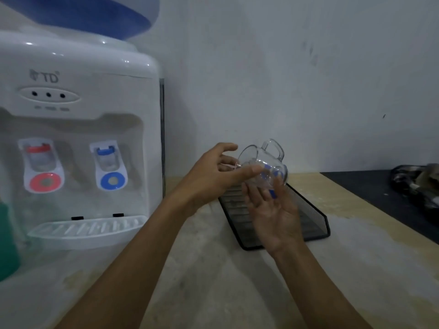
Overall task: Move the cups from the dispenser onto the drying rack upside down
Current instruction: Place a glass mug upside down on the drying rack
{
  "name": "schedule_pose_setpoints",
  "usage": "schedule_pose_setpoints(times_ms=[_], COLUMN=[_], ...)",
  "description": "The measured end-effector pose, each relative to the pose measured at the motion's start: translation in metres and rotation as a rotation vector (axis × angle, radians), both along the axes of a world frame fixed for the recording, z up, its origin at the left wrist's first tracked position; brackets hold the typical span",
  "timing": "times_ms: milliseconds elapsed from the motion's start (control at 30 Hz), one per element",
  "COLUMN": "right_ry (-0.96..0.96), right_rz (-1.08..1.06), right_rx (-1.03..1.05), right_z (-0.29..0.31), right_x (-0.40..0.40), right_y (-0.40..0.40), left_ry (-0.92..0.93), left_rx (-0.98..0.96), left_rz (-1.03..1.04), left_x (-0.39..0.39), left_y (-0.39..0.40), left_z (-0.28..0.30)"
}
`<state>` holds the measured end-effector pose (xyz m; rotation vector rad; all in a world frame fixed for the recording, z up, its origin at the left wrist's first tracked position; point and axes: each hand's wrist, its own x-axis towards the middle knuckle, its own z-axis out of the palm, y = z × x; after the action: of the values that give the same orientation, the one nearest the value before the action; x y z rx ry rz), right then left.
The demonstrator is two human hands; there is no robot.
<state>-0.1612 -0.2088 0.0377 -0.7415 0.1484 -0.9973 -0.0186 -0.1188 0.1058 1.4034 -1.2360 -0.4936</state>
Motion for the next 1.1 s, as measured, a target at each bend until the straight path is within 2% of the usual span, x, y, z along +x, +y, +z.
schedule_pose_setpoints(times_ms=[167, 300, 400, 533, 633, 833, 967, 1100], right_ry=[-0.076, -0.048, 0.044, 0.163, 0.347, 0.851, 1.094, 1.25], right_rz=[-0.085, -0.191, -0.309, -0.409, -0.48, -0.599, -0.594, -0.557], right_rx=[0.152, 0.193, 0.128, -0.03, -0.192, -0.618, -0.758, -0.845], right_z=[-0.004, -0.009, -0.015, -0.014, -0.006, 0.021, 0.028, 0.027], right_x=[-0.005, -0.014, -0.017, -0.018, -0.011, 0.034, 0.072, 0.099], right_y=[-0.018, -0.034, -0.044, -0.054, -0.063, -0.098, -0.122, -0.141], left_ry=[0.046, 0.091, 0.064, -0.005, 0.037, 0.037, 0.031, 0.032], left_rx=[0.055, 0.14, 0.165, 0.077, 0.053, 0.028, 0.031, 0.02], left_rz=[0.26, 0.378, 0.408, 0.481, 0.486, 0.518, 0.523, 0.518], left_x=[0.022, 0.035, 0.037, 0.04, 0.043, 0.047, 0.048, 0.049], left_y=[-0.013, -0.027, -0.031, -0.032, -0.033, -0.039, -0.039, -0.039], left_z=[-0.04, -0.084, -0.112, -0.131, -0.133, -0.137, -0.138, -0.139])
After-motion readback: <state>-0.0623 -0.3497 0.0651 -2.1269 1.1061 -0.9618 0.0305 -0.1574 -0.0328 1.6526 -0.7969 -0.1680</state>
